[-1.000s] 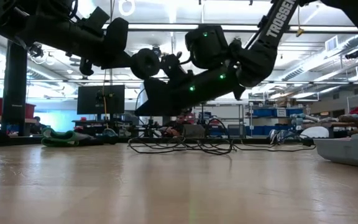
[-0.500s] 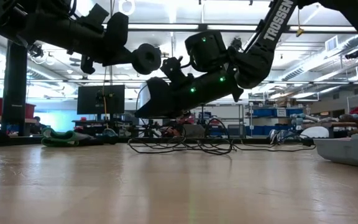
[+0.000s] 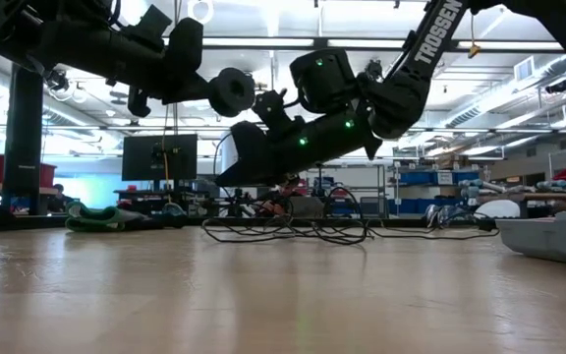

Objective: Coil cords
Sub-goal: Coil the black wire

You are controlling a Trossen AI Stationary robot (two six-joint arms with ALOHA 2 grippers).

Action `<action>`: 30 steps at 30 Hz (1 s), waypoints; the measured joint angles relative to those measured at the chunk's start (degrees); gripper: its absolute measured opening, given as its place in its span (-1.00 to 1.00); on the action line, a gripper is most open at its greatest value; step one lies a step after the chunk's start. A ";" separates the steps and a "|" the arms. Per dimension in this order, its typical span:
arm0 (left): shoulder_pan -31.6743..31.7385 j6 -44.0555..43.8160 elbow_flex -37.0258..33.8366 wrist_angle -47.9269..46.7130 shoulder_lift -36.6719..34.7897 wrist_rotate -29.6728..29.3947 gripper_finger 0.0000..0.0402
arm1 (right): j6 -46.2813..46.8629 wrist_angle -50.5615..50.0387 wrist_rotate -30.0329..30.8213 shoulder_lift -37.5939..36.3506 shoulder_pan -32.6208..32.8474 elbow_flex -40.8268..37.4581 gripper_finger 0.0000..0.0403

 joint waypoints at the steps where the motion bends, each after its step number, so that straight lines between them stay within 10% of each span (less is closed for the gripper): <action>1: 0.00 -0.03 0.00 -0.01 0.00 0.00 -1.00 | -0.04 -1.24 -0.68 0.00 0.00 0.74 -0.96; 30: 0.00 -5.87 0.00 -10.21 0.02 0.90 -1.00 | -9.71 -23.29 -2.60 -10.48 2.10 8.09 -1.00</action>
